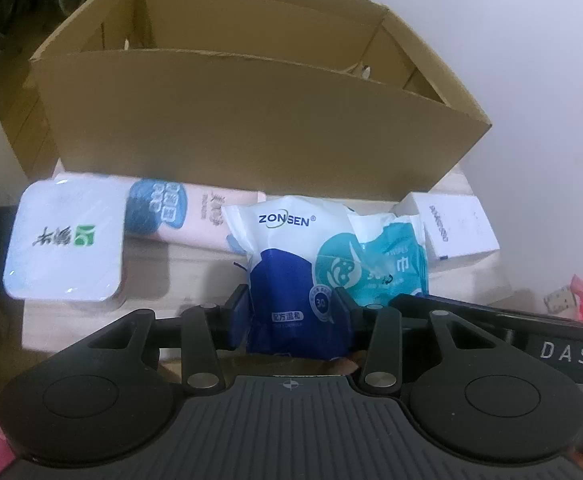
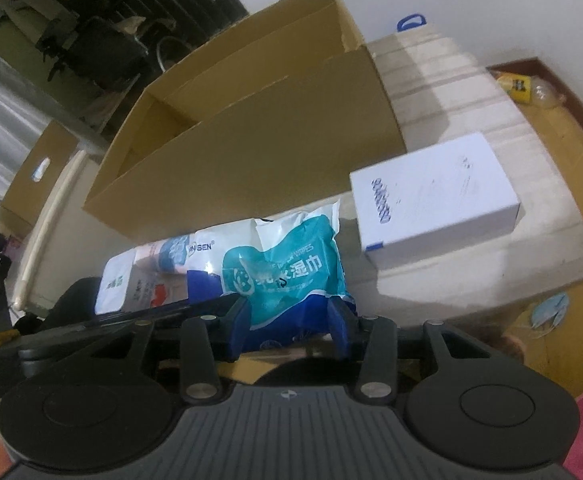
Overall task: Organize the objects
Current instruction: 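Close both grippers on the wet wipes pack from either side, then lift the wet wipes pack with both grippers over the cardboard box, then lower the held wet wipes pack into the cardboard box with both grippers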
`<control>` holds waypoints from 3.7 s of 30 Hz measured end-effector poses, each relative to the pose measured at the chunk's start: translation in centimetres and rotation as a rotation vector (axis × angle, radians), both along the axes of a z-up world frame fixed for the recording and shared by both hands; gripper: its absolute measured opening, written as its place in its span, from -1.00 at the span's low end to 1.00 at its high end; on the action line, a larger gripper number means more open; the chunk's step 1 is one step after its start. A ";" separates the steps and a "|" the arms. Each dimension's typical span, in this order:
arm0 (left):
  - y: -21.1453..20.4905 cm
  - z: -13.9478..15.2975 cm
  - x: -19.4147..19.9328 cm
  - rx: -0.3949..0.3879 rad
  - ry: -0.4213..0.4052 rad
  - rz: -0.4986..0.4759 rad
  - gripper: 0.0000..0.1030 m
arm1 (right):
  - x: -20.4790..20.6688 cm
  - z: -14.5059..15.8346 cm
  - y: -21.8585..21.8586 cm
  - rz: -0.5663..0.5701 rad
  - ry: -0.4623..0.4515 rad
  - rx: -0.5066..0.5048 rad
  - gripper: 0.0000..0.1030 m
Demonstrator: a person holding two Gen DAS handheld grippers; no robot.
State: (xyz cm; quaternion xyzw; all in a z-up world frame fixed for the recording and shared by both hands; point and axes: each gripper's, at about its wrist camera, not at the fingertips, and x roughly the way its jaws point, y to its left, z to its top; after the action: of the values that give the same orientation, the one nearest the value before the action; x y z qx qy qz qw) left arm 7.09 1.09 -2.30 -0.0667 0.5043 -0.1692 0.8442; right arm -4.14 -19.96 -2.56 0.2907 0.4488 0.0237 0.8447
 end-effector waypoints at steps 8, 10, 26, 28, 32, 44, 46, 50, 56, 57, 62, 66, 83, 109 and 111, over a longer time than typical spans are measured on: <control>0.2 0.2 0.7 -0.008 -0.009 0.017 -0.02 | 0.5 0.1 -1.3 -0.051 0.002 -0.018 0.00; 0.0 -0.1 0.9 -0.011 0.000 0.018 0.01 | 0.8 -0.3 -1.3 -0.049 0.017 -0.017 0.00; 0.7 -0.8 0.4 -0.101 0.017 0.030 -0.10 | 1.2 -1.6 -0.9 -0.031 0.023 0.013 -0.29; 0.4 -0.1 -0.1 -0.084 -0.018 0.013 -0.10 | 1.0 -1.1 -0.8 -0.029 0.010 0.004 -0.28; 0.5 1.0 -0.4 -0.097 -0.043 0.012 -0.11 | 0.6 -0.1 -0.8 -0.024 -0.023 0.004 -0.28; 1.9 7.0 -3.4 -0.107 -0.150 0.014 -0.10 | -1.6 5.6 0.5 0.028 -0.135 -0.007 -0.28; 1.7 8.3 -3.6 -0.109 -0.178 0.013 -0.10 | -1.9 6.8 0.6 0.031 -0.162 -0.014 -0.28; 1.7 10.5 -3.7 -0.105 -0.224 0.009 -0.10 | -1.8 9.1 1.0 0.051 -0.204 -0.047 -0.28; 1.8 12.6 -2.3 -0.094 -0.277 0.014 -0.10 | 0.0 11.8 1.1 0.062 -0.249 -0.066 -0.28; 1.8 13.0 -1.7 -0.089 -0.288 0.015 -0.10 | 0.5 12.1 1.1 0.064 -0.256 -0.071 -0.28; 1.8 13.5 1.5 -0.072 -0.302 0.014 -0.10 | 3.6 13.1 1.2 0.069 -0.269 -0.079 -0.28; 2.2 12.9 4.3 -0.057 -0.283 0.024 -0.10 | 6.7 12.8 1.2 0.075 -0.250 -0.074 -0.28; 4.5 6.8 17.9 0.013 -0.105 0.087 -0.09 | 22.9 6.0 0.3 0.111 -0.005 0.032 -0.28; -2.0 2.5 18.0 0.683 -0.151 -0.360 -0.13 | 29.9 -0.4 1.0 0.065 0.110 0.087 -0.33; -2.1 1.7 18.1 0.726 -0.165 -0.386 -0.38 | 29.9 -0.6 1.3 0.072 0.108 0.062 -0.33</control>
State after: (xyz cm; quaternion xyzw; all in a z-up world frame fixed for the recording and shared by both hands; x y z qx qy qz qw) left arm 25.17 -1.05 -0.61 0.3448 0.4652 -0.1402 0.8032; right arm 25.75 -18.64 -3.17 0.3013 0.5031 0.0522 0.8083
